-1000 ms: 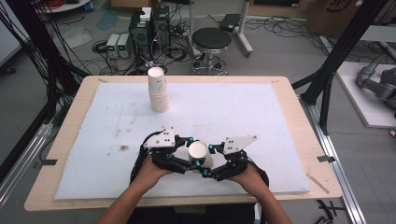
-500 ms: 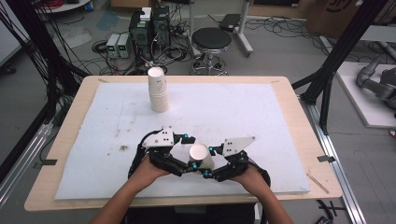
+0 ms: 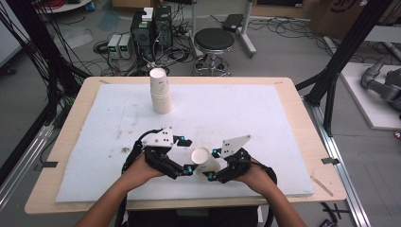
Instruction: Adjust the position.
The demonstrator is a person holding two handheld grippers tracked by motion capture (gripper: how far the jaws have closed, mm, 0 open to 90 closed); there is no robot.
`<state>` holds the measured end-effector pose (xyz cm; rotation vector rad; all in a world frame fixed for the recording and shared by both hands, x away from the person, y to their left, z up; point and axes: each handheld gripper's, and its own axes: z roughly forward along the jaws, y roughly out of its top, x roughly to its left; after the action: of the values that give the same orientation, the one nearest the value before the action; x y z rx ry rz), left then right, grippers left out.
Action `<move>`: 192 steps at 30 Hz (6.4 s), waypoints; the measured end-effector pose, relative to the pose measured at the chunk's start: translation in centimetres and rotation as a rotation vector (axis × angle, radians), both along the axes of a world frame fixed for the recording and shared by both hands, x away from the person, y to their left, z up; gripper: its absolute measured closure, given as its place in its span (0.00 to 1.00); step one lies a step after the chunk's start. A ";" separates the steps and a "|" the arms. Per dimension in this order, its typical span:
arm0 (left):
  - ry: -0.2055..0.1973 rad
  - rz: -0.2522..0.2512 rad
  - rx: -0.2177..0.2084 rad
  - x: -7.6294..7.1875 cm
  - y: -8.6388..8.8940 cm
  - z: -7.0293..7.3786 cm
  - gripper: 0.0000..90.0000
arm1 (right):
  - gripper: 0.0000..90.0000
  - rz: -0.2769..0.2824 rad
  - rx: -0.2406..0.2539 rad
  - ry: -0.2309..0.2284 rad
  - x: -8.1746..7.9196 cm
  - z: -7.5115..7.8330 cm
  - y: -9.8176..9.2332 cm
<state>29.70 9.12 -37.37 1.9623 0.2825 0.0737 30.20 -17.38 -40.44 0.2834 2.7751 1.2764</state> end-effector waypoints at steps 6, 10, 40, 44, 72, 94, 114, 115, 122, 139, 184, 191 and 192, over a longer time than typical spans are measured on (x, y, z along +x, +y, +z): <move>-0.002 -0.011 0.051 0.1 -0.1 0.1 0.19 | 0.41 0.043 -0.094 -0.047 0.0 1.0 1.1; 0.000 -0.011 0.071 0.1 -0.2 0.2 0.19 | 0.41 0.060 -0.139 -0.066 0.1 1.5 1.5; 0.009 -0.091 0.213 0.4 -1.9 -0.4 0.40 | 0.40 0.119 -0.368 -0.120 -0.4 2.5 4.0; 0.010 -0.093 0.217 0.3 -1.9 -0.4 0.41 | 0.40 0.127 -0.385 -0.110 -0.4 2.6 4.0; -0.002 -0.013 -0.115 -0.6 2.3 -1.8 0.41 | 0.21 -0.101 0.277 -0.055 -1.7 0.4 -2.5; -0.028 -0.050 -0.221 -1.5 2.7 -1.2 0.41 | 0.22 -0.028 0.316 -0.012 -1.6 -0.6 -2.2; 0.037 -0.105 -0.332 -1.2 2.5 -2.2 0.41 | 0.31 0.040 0.444 0.016 -1.6 -0.2 -2.4; 0.038 -0.104 -0.332 -1.2 2.5 -2.3 0.41 | 0.32 0.041 0.454 0.020 -1.6 -0.2 -2.4; 0.047 -0.108 -0.315 -1.3 2.5 -2.4 0.41 | 0.37 0.050 0.477 0.037 -1.5 -0.1 -2.7; 0.048 -0.033 -0.133 -1.6 2.9 -1.3 0.16 | 0.37 0.041 0.325 0.042 -1.2 0.8 -2.3; -0.021 -0.053 0.221 -0.9 0.2 -1.4 0.19 | 0.36 0.144 -0.270 -0.126 -0.3 5.8 3.7; -0.018 -0.068 0.263 -0.9 -0.1 -1.7 0.22 | 0.36 0.167 -0.326 -0.146 -0.4 6.0 4.6; -0.019 -0.067 0.264 -0.9 -0.1 -1.7 0.22 | 0.36 0.170 -0.335 -0.147 -0.4 6.0 4.8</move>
<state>28.82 9.02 -39.07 2.2303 0.2023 0.0893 29.80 -12.60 -34.44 -0.0669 2.8672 0.7973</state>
